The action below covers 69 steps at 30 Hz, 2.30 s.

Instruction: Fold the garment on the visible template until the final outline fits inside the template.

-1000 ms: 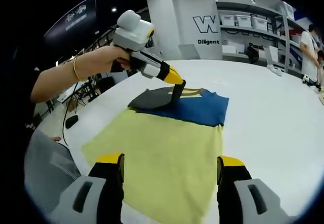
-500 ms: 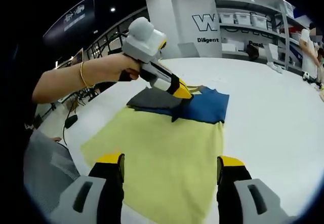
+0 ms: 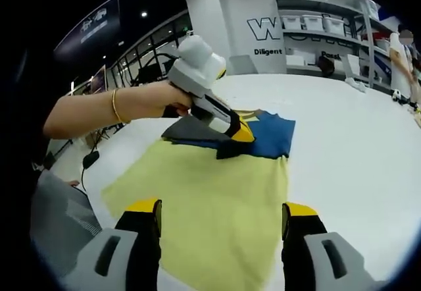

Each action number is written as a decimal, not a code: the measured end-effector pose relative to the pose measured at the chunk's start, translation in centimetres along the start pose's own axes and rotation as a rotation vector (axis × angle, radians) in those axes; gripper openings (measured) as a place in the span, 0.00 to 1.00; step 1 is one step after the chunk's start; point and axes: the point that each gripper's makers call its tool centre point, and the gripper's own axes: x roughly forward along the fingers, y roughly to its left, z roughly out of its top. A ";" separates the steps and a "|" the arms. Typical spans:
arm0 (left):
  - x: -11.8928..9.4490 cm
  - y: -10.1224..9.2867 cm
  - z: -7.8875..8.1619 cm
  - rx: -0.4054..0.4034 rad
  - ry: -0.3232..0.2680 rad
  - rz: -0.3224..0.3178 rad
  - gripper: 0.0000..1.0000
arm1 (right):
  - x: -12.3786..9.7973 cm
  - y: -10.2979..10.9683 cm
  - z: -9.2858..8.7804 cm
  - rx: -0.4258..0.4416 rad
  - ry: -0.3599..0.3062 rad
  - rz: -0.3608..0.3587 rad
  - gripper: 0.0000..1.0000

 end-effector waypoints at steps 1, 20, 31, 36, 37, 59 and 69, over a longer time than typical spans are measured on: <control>0.1 0.0 0.0 -0.002 0.001 0.001 0.02 | 0.0 0.0 0.0 0.001 0.000 -0.001 0.72; -2.1 0.0 0.8 -0.033 -0.068 0.018 0.25 | -0.5 0.4 0.5 -0.006 -0.010 -0.011 0.80; -3.9 0.3 -0.6 -0.028 -0.090 0.037 0.43 | -0.5 1.3 0.6 -0.029 0.003 0.000 0.81; -4.7 0.2 -1.6 -0.040 -0.097 0.041 0.42 | -0.6 1.5 0.6 -0.035 0.008 0.005 0.81; -4.8 0.1 -1.8 -0.035 -0.099 0.038 0.42 | -0.6 1.6 0.6 -0.035 0.007 0.005 0.81; -4.6 -1.1 -5.1 0.046 -0.085 0.002 0.25 | -1.0 1.3 0.3 -0.017 0.006 -0.010 0.77; -3.8 -1.1 -5.9 0.040 -0.064 0.001 0.16 | -1.0 1.4 0.1 -0.014 0.008 -0.007 0.77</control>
